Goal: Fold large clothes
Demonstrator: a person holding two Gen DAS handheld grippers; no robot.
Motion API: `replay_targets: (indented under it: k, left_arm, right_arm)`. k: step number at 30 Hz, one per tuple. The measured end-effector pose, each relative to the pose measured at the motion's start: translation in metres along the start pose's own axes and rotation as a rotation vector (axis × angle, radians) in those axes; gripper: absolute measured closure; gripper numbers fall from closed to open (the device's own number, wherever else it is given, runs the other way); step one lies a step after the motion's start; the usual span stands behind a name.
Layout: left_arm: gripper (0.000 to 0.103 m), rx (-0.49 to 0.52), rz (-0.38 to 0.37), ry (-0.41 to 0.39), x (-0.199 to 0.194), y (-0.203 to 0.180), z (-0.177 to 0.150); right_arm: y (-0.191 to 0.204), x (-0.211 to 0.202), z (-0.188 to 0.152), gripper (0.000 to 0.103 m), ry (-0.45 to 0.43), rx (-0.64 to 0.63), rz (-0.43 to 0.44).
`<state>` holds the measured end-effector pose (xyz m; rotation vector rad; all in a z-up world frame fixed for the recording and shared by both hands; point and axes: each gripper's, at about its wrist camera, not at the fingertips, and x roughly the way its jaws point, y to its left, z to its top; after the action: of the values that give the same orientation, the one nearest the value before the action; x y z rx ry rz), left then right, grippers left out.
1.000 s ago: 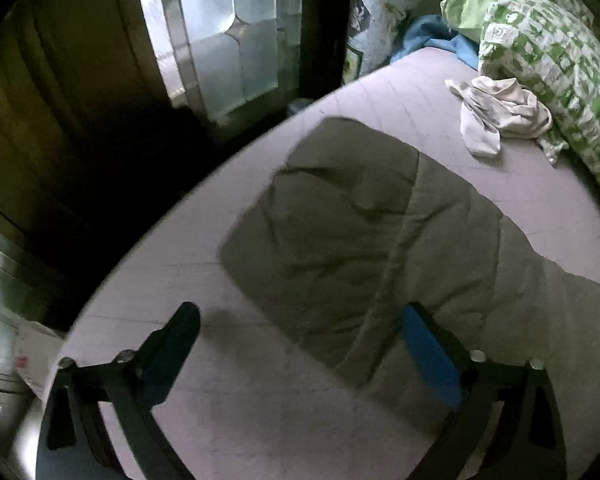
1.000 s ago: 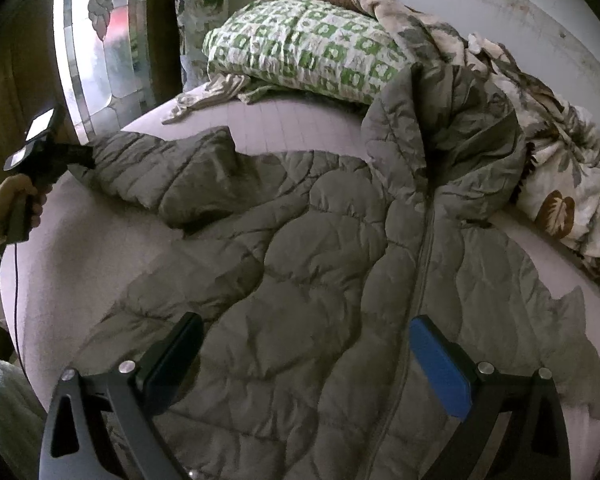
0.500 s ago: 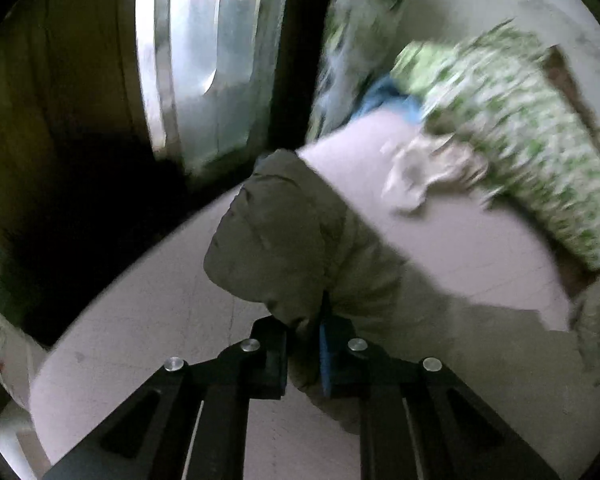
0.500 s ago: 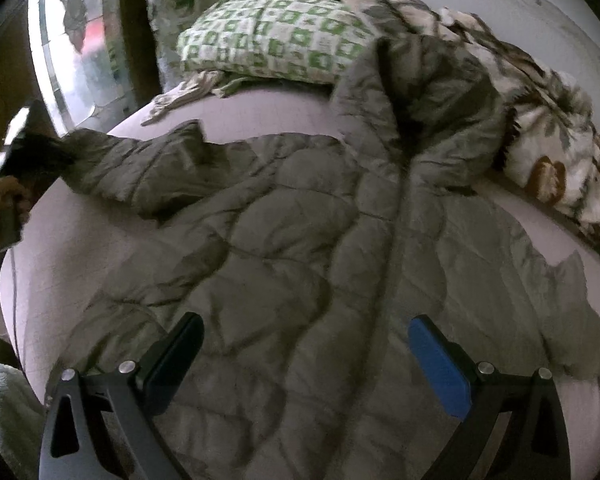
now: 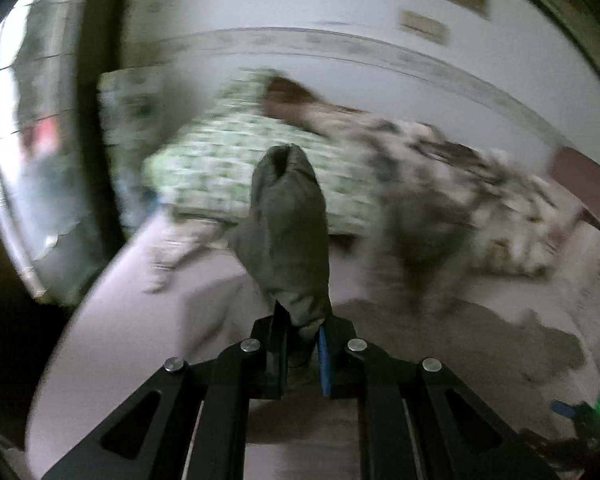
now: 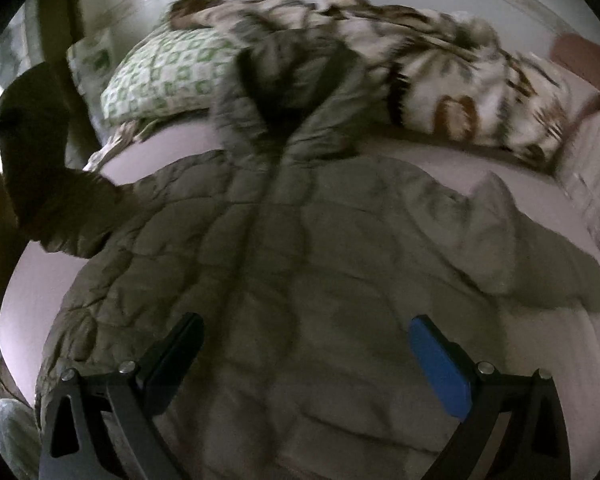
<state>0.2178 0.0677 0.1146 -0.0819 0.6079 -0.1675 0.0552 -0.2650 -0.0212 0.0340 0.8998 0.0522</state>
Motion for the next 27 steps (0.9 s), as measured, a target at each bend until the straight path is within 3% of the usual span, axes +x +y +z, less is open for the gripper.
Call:
replay_targets:
  k: [4, 7, 9, 11, 13, 15, 18, 20, 22, 25, 27]
  left_arm:
    - [0.091, 0.045, -0.119, 0.049, 0.024, -0.076, -0.031]
    - [0.090, 0.039, -0.212, 0.131, 0.064, -0.132, -0.064]
    - [0.081, 0.061, -0.233, 0.188, 0.083, -0.159, -0.082]
    - [0.051, 0.097, -0.259, 0.268, 0.096, -0.184, -0.100]
    - [0.044, 0.126, -0.279, 0.276, 0.088, -0.193, -0.111]
    - [0.035, 0.156, -0.288, 0.263, 0.074, -0.192, -0.110]
    - [0.033, 0.158, -0.283, 0.241, 0.056, -0.173, -0.101]
    - [0.031, 0.136, -0.242, 0.220, 0.047, -0.147, -0.090]
    - [0.030, 0.126, -0.146, 0.192, 0.046, -0.114, -0.080]
    - [0.030, 0.090, 0.014, 0.184, 0.060, -0.066, -0.072]
    - [0.030, 0.058, 0.074, 0.192, 0.070, -0.040, -0.070]
  right_arm:
    - [-0.038, -0.012, -0.009, 0.000, -0.015, 0.056, -0.040]
    - [-0.062, -0.018, -0.015, 0.000, -0.022, 0.097, -0.070]
    - [-0.074, -0.021, -0.018, 0.000, -0.021, 0.115, -0.083]
    - [-0.083, -0.024, -0.021, 0.000, -0.017, 0.130, -0.092]
    - [-0.088, -0.026, -0.023, 0.000, -0.016, 0.138, -0.094]
    - [-0.090, -0.026, -0.023, 0.000, -0.016, 0.140, -0.100]
    - [-0.088, -0.020, -0.021, 0.000, -0.015, 0.142, -0.092]
    - [-0.084, -0.013, -0.019, 0.000, -0.013, 0.160, -0.019]
    - [-0.079, 0.006, -0.011, 0.000, 0.018, 0.185, 0.087]
    - [-0.065, 0.039, 0.006, 0.000, 0.070, 0.178, 0.136]
    - [-0.056, 0.063, 0.018, 0.000, 0.106, 0.191, 0.179]
